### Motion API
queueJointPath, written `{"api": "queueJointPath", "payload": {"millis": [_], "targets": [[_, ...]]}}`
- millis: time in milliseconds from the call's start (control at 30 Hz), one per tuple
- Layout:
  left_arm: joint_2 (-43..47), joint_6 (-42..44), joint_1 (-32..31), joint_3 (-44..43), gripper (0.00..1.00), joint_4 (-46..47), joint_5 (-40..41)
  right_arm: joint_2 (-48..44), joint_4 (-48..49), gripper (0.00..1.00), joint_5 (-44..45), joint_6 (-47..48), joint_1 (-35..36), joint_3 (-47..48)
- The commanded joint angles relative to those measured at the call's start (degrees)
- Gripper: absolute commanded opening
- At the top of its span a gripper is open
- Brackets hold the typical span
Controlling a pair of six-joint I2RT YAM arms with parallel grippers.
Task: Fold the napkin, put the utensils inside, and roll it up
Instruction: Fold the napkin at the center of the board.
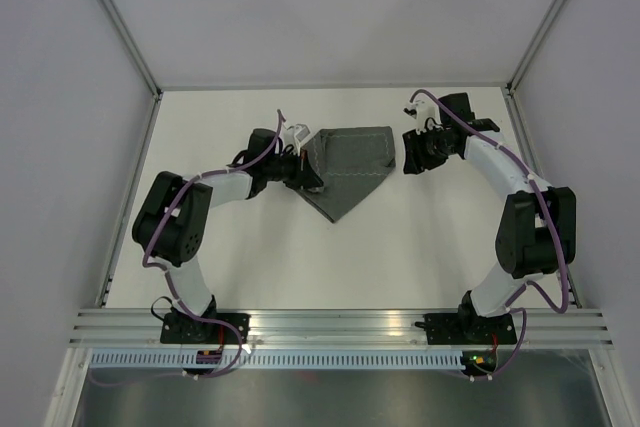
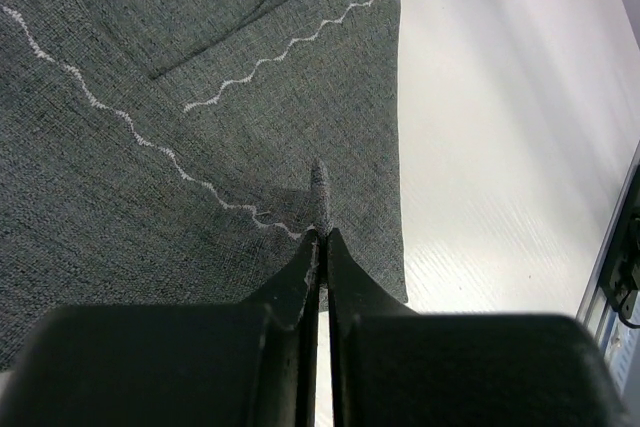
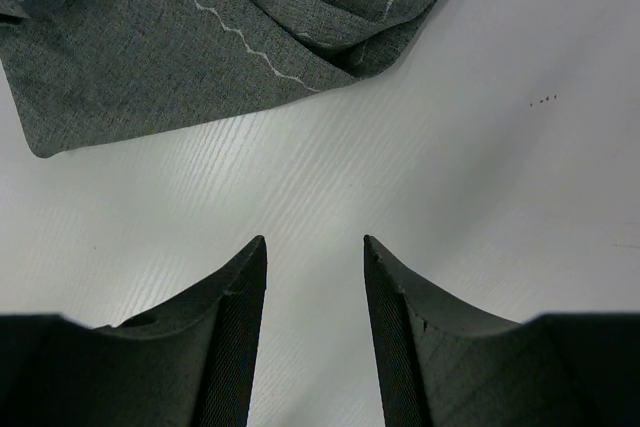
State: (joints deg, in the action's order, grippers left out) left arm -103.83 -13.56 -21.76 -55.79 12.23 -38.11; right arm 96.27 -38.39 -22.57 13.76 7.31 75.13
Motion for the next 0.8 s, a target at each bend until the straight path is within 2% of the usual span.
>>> {"api": "queueJointPath", "payload": {"millis": [0,133,233,333,367,500,633,667,733,767], "targets": [[-0.6,2.8,-0.8,0.8,0.02,1.1,-0.8,-0.1,0.8,0.5,0.9,-0.1,0.6,0.2],[-0.5,2.9,-1.1,1.6,0.03,1.3,-0.8,0.1,0.9,0.5,1.3,-0.3,1.1,0.4],[-0.6,3.3,-1.4,2.1,0.08,1.1,-0.7,0.4,1.0,0.5,1.7,-0.3,1.4,0.4],[-0.7,3.4,-1.5,2.4,0.16,1.2,-0.5,0.8,1.0,0.5,2.0,-0.3,1.7,0.4],[-0.7,3.3,-1.6,2.4,0.24,1.4,-0.6,0.8,1.0,0.5,2.1,-0.4,1.7,0.4],[-0.6,2.9,-2.1,2.4,0.32,2.0,0.4,1.2,1.1,0.5,2.4,-0.5,2.1,0.5],[-0.1,2.0,-2.3,2.4,0.33,3.2,0.4,1.3,1.0,0.5,2.7,-0.6,2.4,0.6],[-0.2,2.0,-2.4,2.3,0.39,3.3,0.5,1.3,0.9,0.5,2.8,-0.5,2.8,0.7],[-0.1,1.3,-2.4,2.1,0.43,4.3,0.1,1.4,0.7,0.5,2.9,-0.6,3.1,1.1],[0.1,1.0,-2.5,2.1,0.49,4.7,-0.2,1.4,0.6,0.5,3.0,-0.6,3.5,1.2]]}}
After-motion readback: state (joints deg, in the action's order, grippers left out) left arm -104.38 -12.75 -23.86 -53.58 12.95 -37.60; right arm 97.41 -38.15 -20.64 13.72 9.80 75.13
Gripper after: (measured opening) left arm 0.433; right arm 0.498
